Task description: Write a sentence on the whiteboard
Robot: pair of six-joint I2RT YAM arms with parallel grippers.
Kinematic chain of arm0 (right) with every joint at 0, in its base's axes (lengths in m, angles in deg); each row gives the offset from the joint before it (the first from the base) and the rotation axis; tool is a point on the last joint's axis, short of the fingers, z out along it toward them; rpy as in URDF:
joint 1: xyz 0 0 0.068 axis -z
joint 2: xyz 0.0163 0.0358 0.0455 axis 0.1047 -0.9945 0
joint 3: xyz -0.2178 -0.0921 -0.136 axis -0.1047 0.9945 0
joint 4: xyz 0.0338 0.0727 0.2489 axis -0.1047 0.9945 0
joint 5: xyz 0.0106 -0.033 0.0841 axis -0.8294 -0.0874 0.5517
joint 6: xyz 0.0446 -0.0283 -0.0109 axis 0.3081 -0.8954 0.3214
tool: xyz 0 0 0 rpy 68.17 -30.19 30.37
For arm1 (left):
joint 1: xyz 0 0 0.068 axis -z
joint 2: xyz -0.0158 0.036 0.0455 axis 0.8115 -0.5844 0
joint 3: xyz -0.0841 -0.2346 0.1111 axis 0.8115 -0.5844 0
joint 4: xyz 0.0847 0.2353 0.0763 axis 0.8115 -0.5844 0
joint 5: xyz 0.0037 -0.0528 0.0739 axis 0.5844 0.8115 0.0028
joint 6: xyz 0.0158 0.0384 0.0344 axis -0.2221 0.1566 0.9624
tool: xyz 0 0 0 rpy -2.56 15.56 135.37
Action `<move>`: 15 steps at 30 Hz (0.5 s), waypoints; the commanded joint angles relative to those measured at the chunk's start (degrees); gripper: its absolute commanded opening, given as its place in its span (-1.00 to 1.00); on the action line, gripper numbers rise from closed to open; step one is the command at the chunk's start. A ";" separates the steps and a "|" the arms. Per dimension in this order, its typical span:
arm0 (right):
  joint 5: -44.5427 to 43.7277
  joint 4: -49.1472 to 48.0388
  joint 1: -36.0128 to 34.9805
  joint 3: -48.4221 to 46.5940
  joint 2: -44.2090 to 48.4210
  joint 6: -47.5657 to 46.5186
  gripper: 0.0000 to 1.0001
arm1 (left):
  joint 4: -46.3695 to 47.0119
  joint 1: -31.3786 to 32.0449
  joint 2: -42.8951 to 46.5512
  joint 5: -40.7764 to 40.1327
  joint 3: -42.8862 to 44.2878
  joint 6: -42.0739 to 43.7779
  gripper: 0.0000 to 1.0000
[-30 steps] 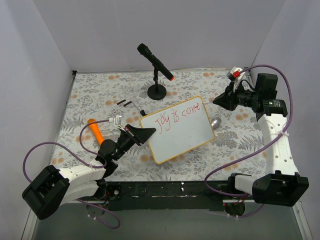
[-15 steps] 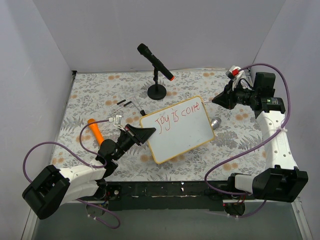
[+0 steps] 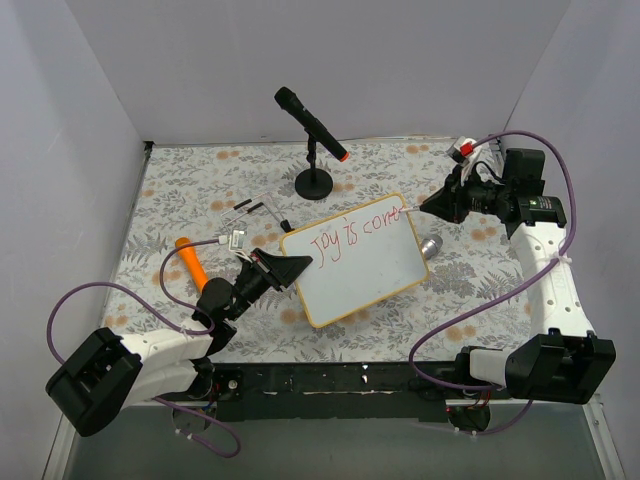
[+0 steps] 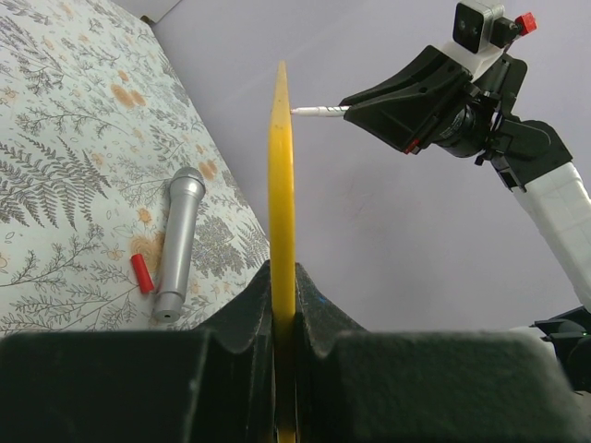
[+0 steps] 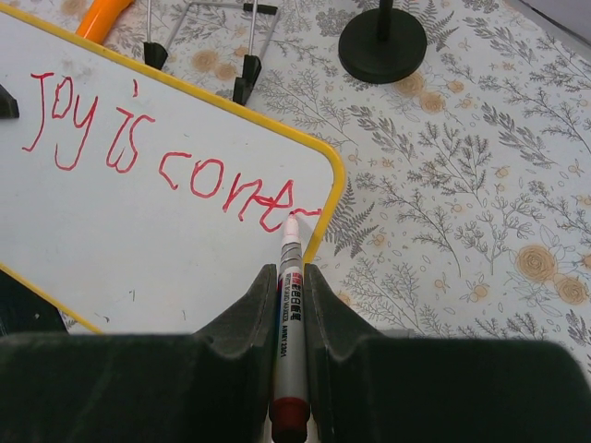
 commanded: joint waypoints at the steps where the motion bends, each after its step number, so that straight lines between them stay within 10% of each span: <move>1: 1.19 0.97 -0.28 0.60 0.49 -1.77 -0.97 | 7.92 -0.32 1.32 0.46 1.38 -1.71 -1.00; 15: -0.75 2.55 -0.28 1.57 2.08 -3.44 -0.97 | 7.66 -0.50 1.58 0.28 1.38 -1.71 -1.00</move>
